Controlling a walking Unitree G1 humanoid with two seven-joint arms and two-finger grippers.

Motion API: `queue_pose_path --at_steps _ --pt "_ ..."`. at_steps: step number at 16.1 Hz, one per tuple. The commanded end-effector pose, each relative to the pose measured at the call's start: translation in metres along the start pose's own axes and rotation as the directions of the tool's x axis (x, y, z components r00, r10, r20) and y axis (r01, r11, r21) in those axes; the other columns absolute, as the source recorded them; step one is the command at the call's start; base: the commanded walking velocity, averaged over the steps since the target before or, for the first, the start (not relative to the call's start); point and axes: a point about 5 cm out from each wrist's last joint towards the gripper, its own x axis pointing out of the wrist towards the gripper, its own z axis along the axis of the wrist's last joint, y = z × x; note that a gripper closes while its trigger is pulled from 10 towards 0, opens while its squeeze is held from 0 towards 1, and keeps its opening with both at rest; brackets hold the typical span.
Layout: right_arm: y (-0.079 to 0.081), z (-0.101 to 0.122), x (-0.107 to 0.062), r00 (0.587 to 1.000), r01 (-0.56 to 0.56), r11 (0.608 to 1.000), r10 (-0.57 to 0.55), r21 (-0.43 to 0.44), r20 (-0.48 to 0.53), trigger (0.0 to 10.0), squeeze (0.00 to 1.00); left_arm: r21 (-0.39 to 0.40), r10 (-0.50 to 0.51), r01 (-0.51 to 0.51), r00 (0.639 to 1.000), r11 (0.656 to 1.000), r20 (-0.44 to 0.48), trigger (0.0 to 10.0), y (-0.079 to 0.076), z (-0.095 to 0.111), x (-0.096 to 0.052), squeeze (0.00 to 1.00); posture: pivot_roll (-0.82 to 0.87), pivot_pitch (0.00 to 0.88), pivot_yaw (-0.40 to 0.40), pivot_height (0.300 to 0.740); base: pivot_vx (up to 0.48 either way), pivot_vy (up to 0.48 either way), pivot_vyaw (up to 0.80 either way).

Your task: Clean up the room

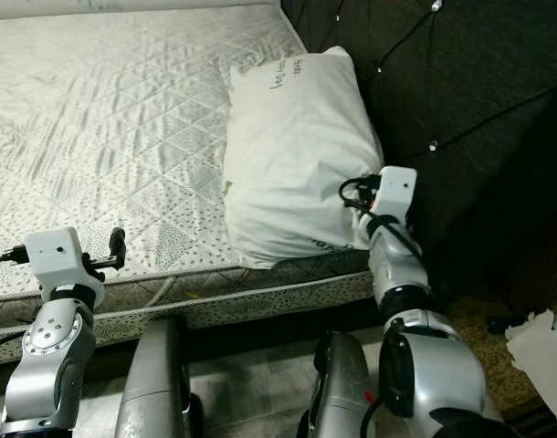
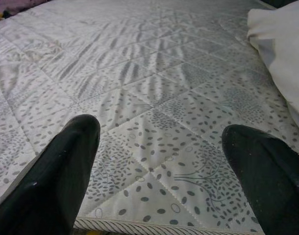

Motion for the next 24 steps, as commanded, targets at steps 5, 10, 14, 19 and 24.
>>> queue_pose_path --at_steps 5,10,14,19,24 --pt "-0.01 0.062 0.02 1.0 0.023 0.993 -0.02 -0.119 0.022 0.0 0.0 0.001 0.012 -0.012 1.0 1.0 0.01 10.0 0.002 0.001 0.001 0.0 0.07 0.0 -0.028 0.537 0.0 0.0 0.0" --pt "-0.045 0.131 0.02 0.986 0.15 0.962 -0.129 -0.227 0.105 0.0 0.0 -0.004 0.044 -0.044 0.999 0.999 0.015 10.0 0.005 0.001 -0.001 0.0 0.08 0.0 -0.055 0.537 0.0 0.0 0.0" --pt "-0.059 0.157 0.016 0.975 0.212 0.945 -0.185 -0.249 0.126 0.0 0.0 -0.008 0.077 -0.077 0.997 0.997 0.005 10.0 0.009 -0.002 -0.006 0.0 0.09 0.0 -0.069 0.537 0.0 0.0 0.0" --pt "-0.037 0.123 0.022 0.995 0.099 0.956 -0.089 -0.275 0.05 10.0 1.0 0.0 0.074 -0.074 0.997 0.997 0.003 10.0 0.01 -0.002 -0.006 0.0 0.11 0.0 -0.061 0.537 0.0 0.0 0.0" --pt "-0.034 0.12 0.023 0.986 0.161 0.94 -0.141 -0.299 0.089 10.0 1.0 0.009 0.079 -0.079 0.997 0.997 0.007 10.0 0.012 0.0 -0.002 0.0 0.11 0.0 -0.053 0.537 0.0 0.0 0.0"
